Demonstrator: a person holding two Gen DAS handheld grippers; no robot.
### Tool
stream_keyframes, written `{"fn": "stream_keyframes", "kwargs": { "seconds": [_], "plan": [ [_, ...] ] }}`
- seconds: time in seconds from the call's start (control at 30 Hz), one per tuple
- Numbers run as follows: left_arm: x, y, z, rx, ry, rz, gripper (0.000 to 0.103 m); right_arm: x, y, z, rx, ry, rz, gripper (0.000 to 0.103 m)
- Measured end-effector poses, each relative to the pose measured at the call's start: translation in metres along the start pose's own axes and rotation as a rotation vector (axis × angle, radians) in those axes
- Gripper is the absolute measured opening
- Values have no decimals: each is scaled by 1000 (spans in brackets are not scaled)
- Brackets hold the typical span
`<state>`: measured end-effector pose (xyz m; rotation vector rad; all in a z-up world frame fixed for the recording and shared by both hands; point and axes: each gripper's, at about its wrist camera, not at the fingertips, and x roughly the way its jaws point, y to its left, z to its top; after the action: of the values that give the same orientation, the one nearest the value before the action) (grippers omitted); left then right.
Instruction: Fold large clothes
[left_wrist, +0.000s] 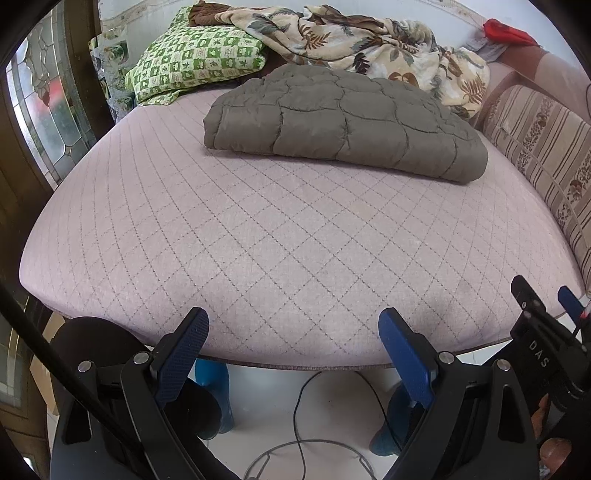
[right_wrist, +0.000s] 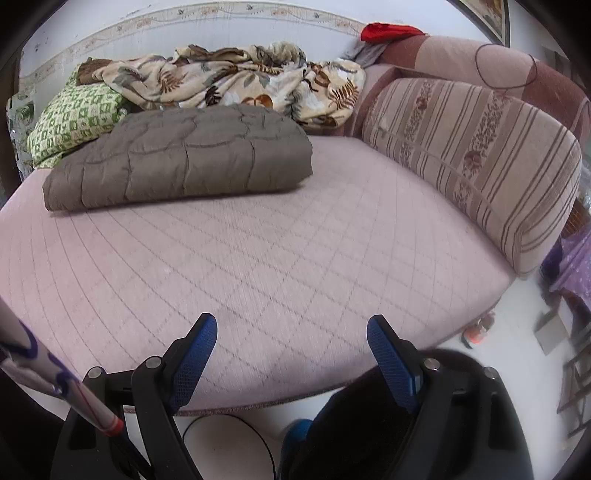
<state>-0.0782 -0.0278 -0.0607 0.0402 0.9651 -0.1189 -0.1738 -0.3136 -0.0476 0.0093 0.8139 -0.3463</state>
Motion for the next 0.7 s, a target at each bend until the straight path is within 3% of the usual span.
{"fn": "stream_keyframes", "kwargs": {
  "seconds": [0.7],
  "plan": [
    [-56, 24, -4, -81, -137, -15, 93, -61, 22, 16, -85, -130, -3, 89]
  ]
}}
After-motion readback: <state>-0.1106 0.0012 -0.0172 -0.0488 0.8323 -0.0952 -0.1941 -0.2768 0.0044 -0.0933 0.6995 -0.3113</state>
